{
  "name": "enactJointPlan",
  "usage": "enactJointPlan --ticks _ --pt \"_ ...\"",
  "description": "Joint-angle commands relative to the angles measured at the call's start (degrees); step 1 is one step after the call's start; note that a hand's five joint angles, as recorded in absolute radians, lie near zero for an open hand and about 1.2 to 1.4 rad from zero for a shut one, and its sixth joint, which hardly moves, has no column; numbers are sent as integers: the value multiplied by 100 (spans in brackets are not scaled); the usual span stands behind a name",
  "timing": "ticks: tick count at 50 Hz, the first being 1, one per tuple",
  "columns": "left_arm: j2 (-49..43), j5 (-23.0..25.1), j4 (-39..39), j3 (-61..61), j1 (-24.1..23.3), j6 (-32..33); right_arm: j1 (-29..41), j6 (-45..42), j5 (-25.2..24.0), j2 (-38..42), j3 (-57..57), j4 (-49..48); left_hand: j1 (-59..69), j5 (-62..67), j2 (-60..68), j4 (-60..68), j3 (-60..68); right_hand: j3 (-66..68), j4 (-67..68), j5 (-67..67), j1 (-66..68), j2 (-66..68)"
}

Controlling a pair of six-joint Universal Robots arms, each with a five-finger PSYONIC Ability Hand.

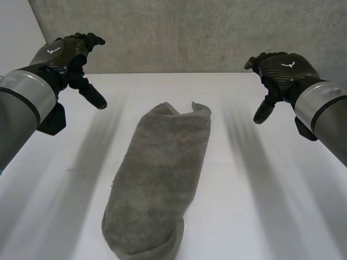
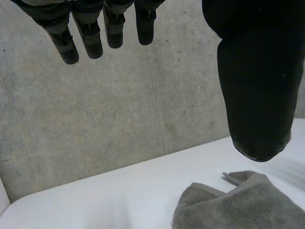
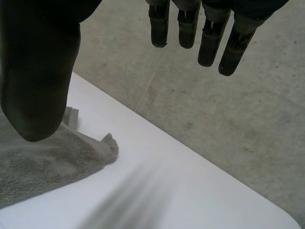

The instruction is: Fold the towel.

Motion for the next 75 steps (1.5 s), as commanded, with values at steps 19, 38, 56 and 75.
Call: enactJointPlan --ticks 19,38,56,75 --pt "-74 -61 416 -1899 -387 6 -9 -999 -1151 2507 -1691 -1 232 40 245 237 228 -389 -490 -347 -348 -426" --pt "-65 -53 1128 -3419 -765 6 0 -1912 -1696 5012 -4706 7 518 325 531 523 514 544 443 585 585 506" --pt "-258 -44 1497 -3824 -1319 41 255 -2554 -1819 6042 -5578 -124 956 763 968 961 951 879 778 920 920 841" --pt "-320 -26 1506 -3850 -1433 155 263 -2660 -2100 6200 -5587 -265 3698 3505 3710 3703 3693 4111 4010 4152 4152 4073"
